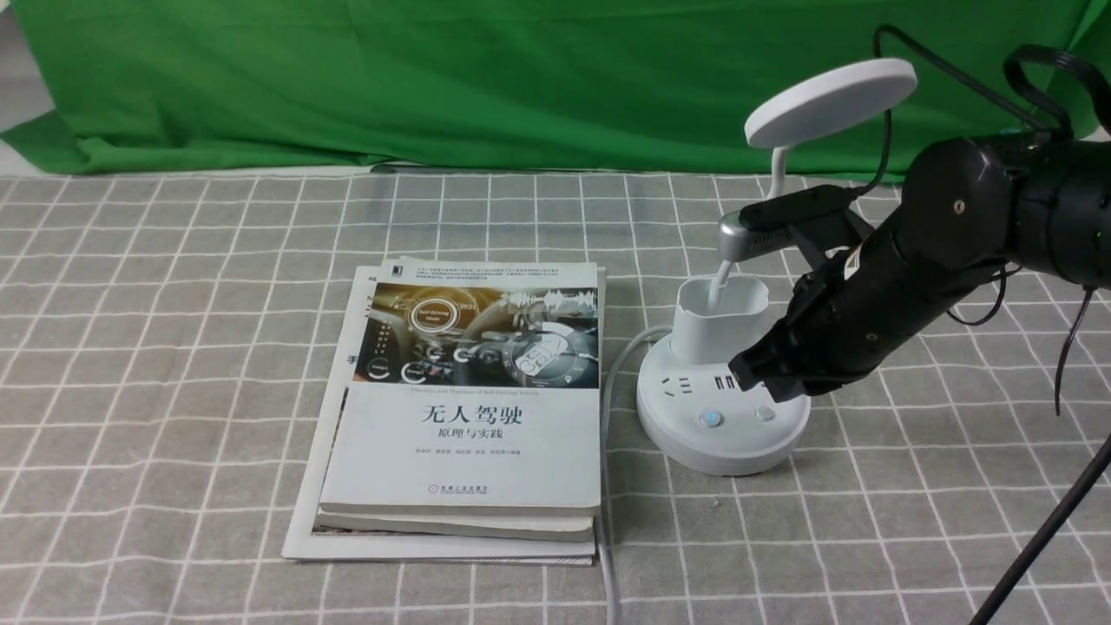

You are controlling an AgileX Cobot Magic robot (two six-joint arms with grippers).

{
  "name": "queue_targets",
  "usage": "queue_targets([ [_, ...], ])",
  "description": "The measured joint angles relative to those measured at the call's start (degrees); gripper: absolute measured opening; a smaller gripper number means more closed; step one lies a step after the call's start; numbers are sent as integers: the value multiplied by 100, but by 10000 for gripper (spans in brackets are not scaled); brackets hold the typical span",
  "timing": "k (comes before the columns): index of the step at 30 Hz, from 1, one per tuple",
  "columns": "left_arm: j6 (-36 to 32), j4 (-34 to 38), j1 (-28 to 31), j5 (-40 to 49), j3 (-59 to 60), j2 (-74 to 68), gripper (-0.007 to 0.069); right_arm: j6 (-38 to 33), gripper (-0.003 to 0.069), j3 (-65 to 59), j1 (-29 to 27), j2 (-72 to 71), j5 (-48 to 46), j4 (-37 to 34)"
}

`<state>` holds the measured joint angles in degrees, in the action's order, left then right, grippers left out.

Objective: Turn on the desk lamp on the grey coffee tablecloth with your hand.
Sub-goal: 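Press the button on the base of the white desk lamp with the right gripper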

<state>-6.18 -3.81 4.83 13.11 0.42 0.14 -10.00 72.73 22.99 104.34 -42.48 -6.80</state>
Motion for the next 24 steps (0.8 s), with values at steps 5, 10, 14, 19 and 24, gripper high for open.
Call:
queue_targets([
  [5,7,0,0,0,0,0,19,-4,32,60,-2,10,7,-6],
  [10,7,0,0,0,0,0,19,-4,32,64,-2,160,37,-52],
  [14,7,0,0,0,0,0,19,-4,32,64,-2,466,49,-178],
  [19,7,0,0,0,0,0,19,-24,34,162,-15,594,-6,-274],
  [24,7,0,0,0,0,0,19,-68,34,145,-26,510,-19,-333],
])
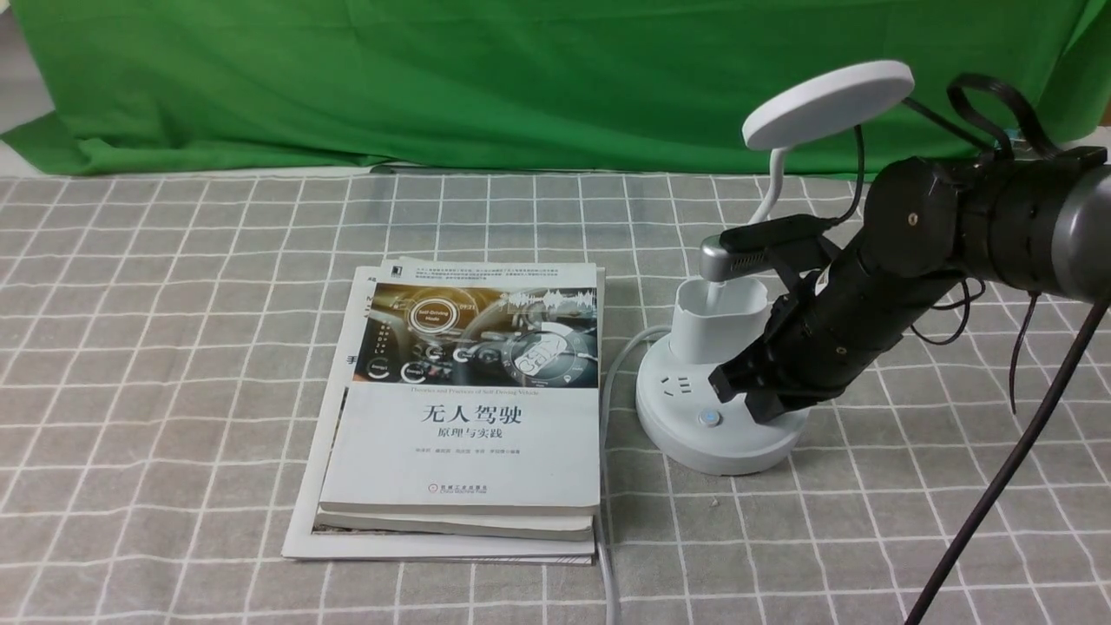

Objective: Turn on the desk lamp on the grey coffee tablecloth with your hand.

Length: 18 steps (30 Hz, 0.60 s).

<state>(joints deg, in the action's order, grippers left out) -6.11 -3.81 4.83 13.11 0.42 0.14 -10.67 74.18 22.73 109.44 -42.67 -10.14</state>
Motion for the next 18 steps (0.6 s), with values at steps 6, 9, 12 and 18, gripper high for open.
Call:
queue_targets([
  [6,-6,0,0,0,0,0,19,-61,34,-85,66,-659,-252,-34],
  [9,-6,0,0,0,0,0,19,-64,34,-235,93,-1072,-369,-34],
  [12,-6,0,0,0,0,0,19,-64,34,-669,93,-1507,-419,-39],
  [18,-6,0,0,0,0,0,19,-13,34,-1910,93,-2993,-414,-39],
])
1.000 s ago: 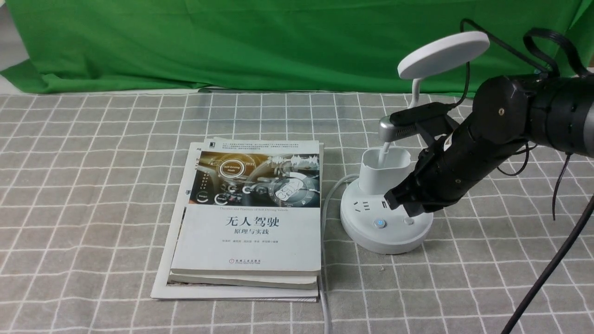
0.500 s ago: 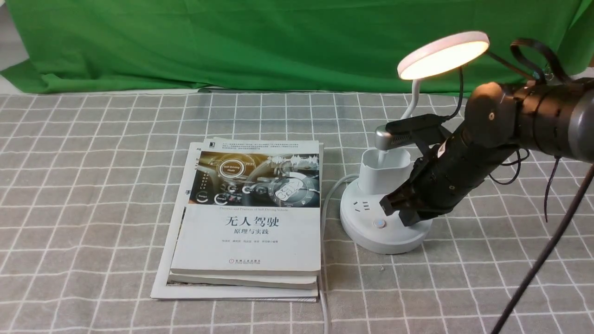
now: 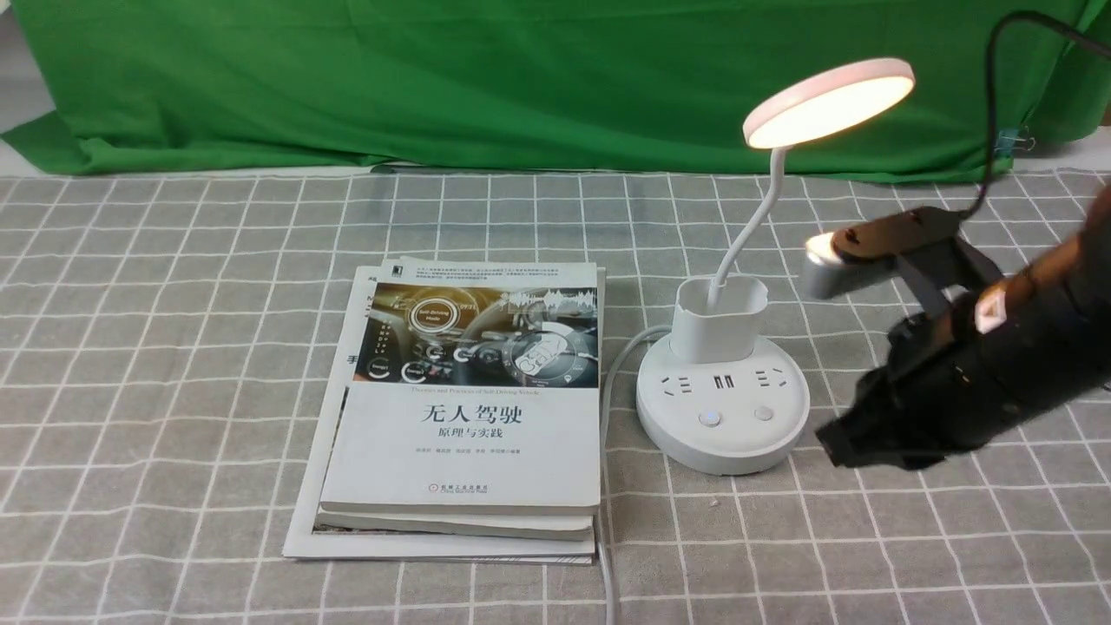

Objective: Turn on the desk lamp on the grey coffee tablecloth with your hand.

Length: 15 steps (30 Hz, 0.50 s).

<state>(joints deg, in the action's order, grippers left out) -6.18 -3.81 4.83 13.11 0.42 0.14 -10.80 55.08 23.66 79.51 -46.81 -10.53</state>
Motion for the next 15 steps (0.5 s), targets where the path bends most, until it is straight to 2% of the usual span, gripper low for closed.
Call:
queue_targets([
  [8,0,0,0,0,0,0,19,347,38,-1259,0,-1973,-61,0],
  [15,6,0,0,0,0,0,19,383,58,-1319,0,-2910,110,0],
])
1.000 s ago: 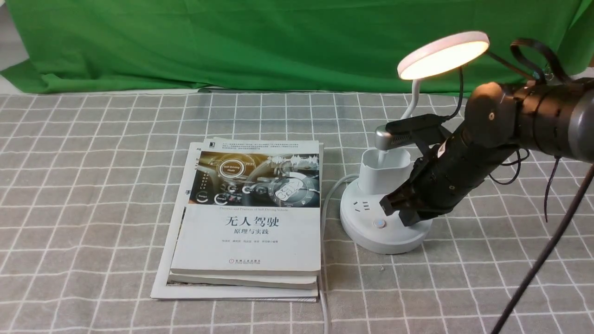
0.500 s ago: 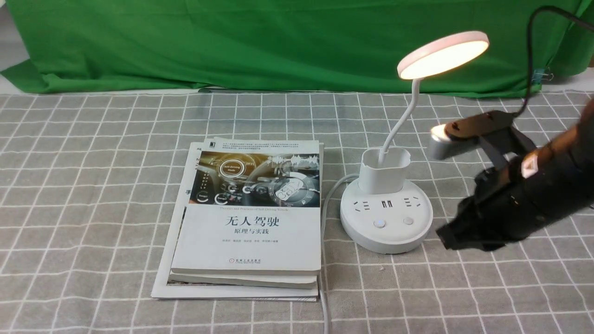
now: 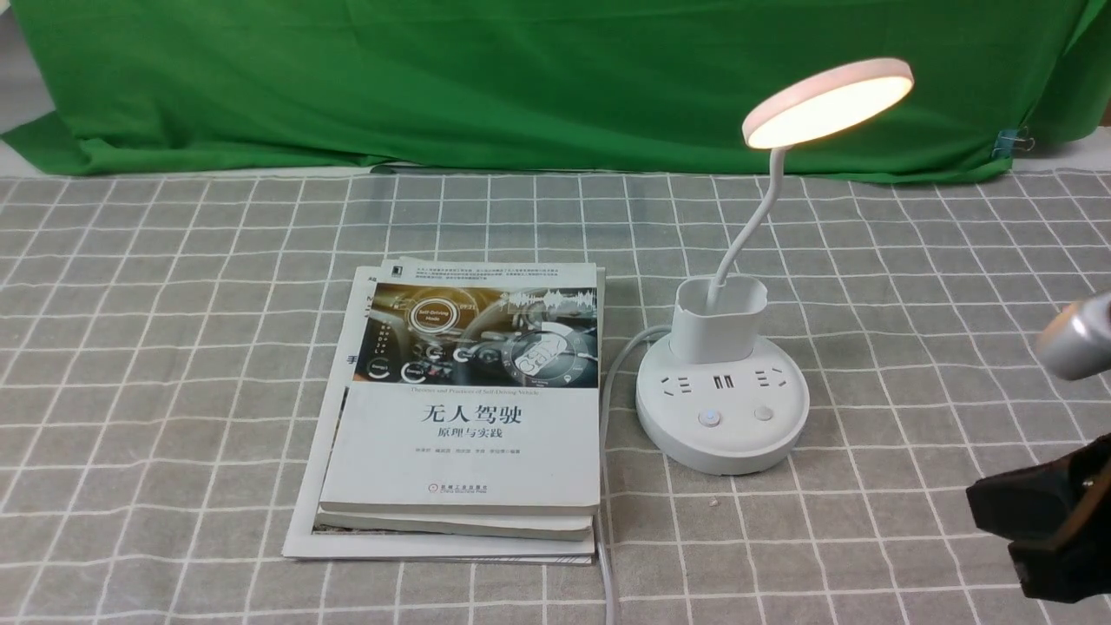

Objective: Turn on the desk lamp on the grey coffee tablecloth with your hand.

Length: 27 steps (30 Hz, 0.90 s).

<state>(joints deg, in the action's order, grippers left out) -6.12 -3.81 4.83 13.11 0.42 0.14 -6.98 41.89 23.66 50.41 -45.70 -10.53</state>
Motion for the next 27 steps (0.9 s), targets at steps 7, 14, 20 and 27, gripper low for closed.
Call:
queue_targets([
  [7,0,0,0,0,0,0,19,-3,51,-183,-18,-619,368,81],
  [14,0,0,0,0,0,0,19,-263,27,-1748,-858,-2247,1921,243],
  [20,0,0,0,0,0,0,19,-467,31,-3329,-1628,-3918,3039,317],
  [27,-5,0,0,0,0,0,19,-499,31,-4203,-1967,-4888,3127,324],
])
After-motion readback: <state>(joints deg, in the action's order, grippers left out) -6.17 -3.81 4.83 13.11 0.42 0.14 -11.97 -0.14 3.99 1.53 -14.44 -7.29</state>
